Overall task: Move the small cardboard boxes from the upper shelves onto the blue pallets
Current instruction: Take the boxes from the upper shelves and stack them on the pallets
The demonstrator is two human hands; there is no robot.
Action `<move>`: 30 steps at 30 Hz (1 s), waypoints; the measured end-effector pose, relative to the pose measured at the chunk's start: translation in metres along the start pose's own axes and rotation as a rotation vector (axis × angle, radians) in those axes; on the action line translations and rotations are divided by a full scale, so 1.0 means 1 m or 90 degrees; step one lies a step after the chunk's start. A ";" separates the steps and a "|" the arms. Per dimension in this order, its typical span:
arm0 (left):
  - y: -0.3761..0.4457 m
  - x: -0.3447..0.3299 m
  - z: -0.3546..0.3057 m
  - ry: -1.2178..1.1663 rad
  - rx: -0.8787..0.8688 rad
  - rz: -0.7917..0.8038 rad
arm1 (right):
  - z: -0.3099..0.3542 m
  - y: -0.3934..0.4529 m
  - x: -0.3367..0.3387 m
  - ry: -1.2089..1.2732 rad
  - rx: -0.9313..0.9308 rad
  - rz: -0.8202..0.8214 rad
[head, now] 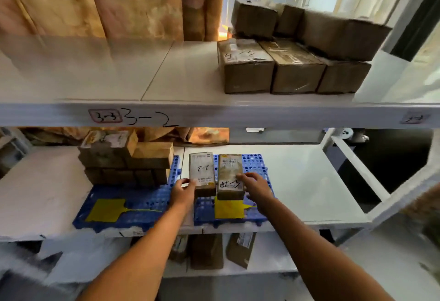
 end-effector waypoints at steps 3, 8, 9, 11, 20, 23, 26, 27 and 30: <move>0.029 -0.017 -0.011 0.049 -0.010 -0.017 | 0.009 0.028 -0.011 -0.004 -0.004 -0.067; 0.057 -0.040 -0.018 0.107 -0.049 0.010 | 0.010 0.063 -0.021 -0.009 -0.018 -0.125; 0.058 -0.045 -0.016 0.124 -0.050 0.031 | 0.009 0.068 -0.023 -0.009 -0.022 -0.130; 0.058 -0.053 -0.009 0.157 -0.049 0.083 | 0.007 0.072 -0.025 -0.026 -0.020 -0.139; 0.058 -0.061 -0.002 0.162 -0.072 0.100 | 0.008 0.073 -0.041 -0.150 0.020 -0.053; 0.059 -0.061 0.000 0.162 -0.075 0.104 | 0.011 0.068 -0.043 -0.168 0.033 -0.029; 0.055 -0.059 0.000 0.150 -0.070 0.114 | 0.016 0.059 -0.033 -0.187 0.042 -0.026; 0.053 -0.058 -0.001 0.144 -0.069 0.114 | 0.017 0.057 -0.030 -0.202 0.052 -0.025; 0.038 -0.049 -0.017 0.136 -0.093 0.096 | 0.028 0.042 -0.013 -0.247 0.074 -0.031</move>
Point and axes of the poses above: each hand's wrist, its own y-axis towards the middle knuckle, its own x-axis out of the back of the hand, z = x × y, the point moved 6 cm from there along y, towards the middle knuckle, and after that the axes turned 10 degrees about -z, right-handed, at the moved point
